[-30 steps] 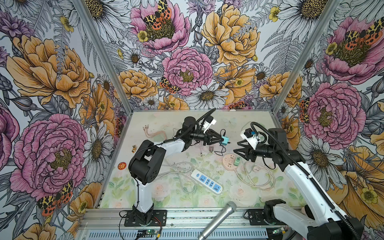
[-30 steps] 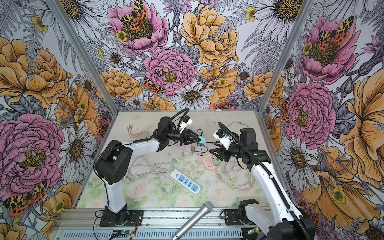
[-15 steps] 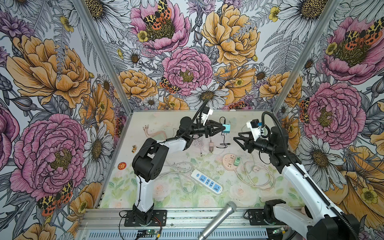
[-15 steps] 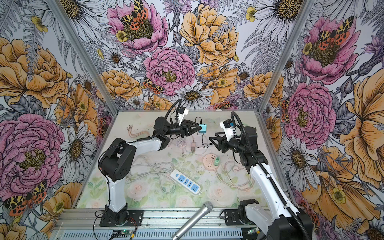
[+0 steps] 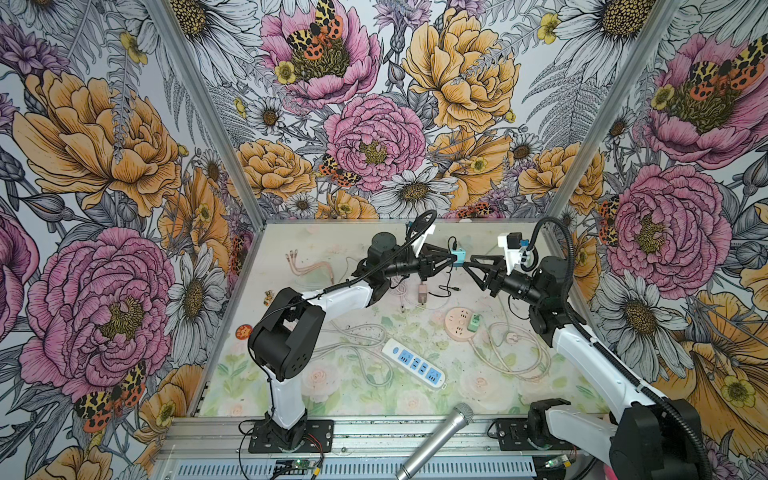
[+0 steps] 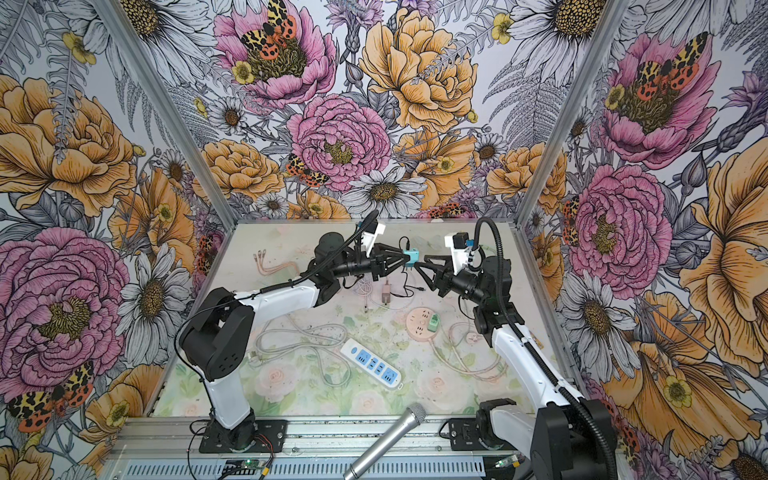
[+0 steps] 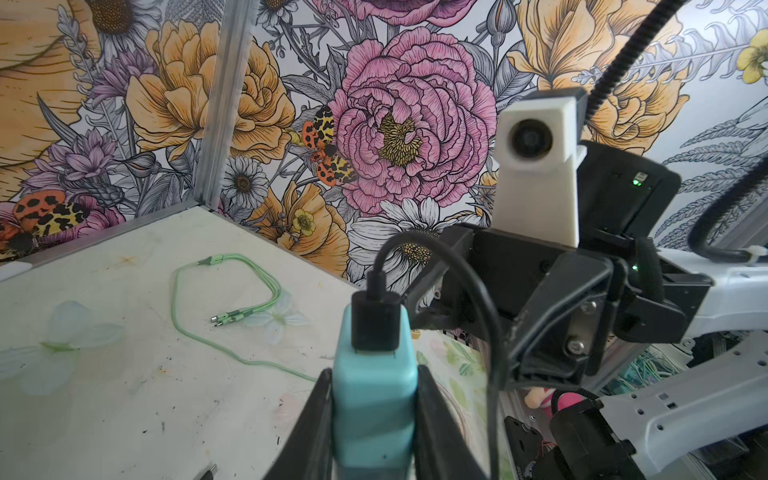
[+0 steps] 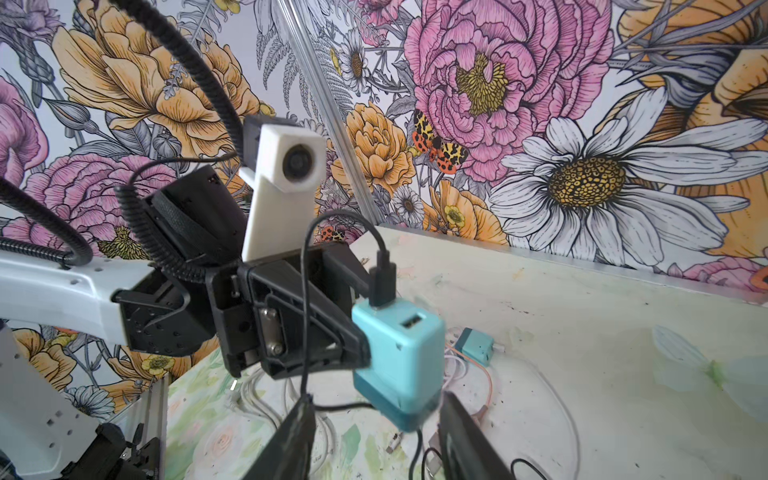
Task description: Insert the plug
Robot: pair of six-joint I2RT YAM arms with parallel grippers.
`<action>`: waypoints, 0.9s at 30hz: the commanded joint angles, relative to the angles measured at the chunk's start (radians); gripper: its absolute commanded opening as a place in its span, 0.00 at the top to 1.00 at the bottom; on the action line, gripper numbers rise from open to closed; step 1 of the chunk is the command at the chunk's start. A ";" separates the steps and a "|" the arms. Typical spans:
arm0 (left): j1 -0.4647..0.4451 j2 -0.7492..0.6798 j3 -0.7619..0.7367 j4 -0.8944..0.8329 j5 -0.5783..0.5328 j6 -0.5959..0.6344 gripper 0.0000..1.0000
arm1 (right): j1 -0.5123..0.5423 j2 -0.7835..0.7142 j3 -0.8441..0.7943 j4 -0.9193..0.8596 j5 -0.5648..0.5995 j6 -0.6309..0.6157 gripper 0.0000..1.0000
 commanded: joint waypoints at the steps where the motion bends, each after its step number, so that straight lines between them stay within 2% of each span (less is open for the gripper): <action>1: -0.012 -0.043 -0.032 0.135 -0.060 -0.003 0.93 | 0.012 -0.005 0.017 0.053 -0.056 0.027 0.51; 5: -0.004 -0.041 -0.059 0.262 -0.071 -0.074 0.93 | 0.010 -0.017 -0.018 0.064 -0.053 0.022 0.51; 13: -0.006 -0.103 -0.076 0.263 -0.069 -0.081 0.93 | 0.003 -0.038 -0.044 0.099 -0.074 0.026 0.53; 27: -0.016 -0.120 -0.109 0.344 -0.035 -0.144 0.93 | -0.008 0.024 -0.048 0.466 -0.180 0.263 0.57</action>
